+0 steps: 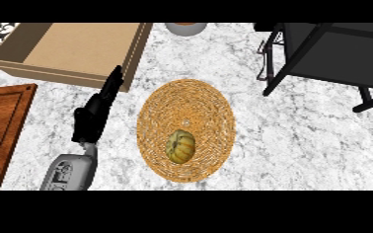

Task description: Pick the can from the placemat and place it in the tiered shelf

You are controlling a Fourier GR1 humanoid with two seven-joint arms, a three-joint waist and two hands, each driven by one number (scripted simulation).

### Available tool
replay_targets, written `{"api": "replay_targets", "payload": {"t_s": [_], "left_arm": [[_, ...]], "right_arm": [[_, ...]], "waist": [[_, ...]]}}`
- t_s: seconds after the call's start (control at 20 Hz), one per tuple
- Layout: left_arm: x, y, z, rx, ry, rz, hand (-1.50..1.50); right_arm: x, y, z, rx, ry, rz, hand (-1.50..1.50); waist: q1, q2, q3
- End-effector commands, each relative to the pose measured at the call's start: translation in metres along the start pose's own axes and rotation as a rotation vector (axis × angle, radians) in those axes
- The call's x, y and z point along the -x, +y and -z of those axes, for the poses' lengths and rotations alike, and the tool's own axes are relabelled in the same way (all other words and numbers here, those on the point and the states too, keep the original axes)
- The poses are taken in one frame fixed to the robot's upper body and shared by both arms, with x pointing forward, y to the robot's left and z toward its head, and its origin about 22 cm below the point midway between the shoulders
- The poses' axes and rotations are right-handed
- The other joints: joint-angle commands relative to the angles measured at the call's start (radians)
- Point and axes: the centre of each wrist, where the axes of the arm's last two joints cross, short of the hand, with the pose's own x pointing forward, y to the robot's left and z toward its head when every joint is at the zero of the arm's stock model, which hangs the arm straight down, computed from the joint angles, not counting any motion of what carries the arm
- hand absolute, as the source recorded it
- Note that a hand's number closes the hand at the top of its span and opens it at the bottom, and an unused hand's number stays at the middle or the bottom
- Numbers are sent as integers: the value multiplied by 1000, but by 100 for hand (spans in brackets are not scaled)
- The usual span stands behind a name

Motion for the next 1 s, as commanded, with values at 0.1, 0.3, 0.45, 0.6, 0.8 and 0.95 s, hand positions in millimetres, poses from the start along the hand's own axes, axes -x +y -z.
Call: {"api": "replay_targets", "payload": {"t_s": [0.1,0.3,0.45,0.6,0.8,0.95], "left_arm": [[3,5,5,0,2,0,0],[-15,-2,0,-9,5,-3,0],[-18,8,2,3,-8,-15,0],[9,4,8,-14,26,-14,0],[-9,-17,-2,-12,2,-5,0],[3,12,0,-14,0,-9,0]], "right_arm": [[15,11,0,100,149,-177,-150],[44,-9,-2,101,150,-111,-150],[25,-16,2,83,183,-40,-150],[26,-34,22,86,184,89,-150],[3,-27,3,34,190,142,-150],[9,-46,20,26,186,176,-150]], "waist": [[-2,1,0],[-6,-3,1],[-6,-3,1],[-12,0,1],[-4,-4,1],[-6,-2,0]]}}
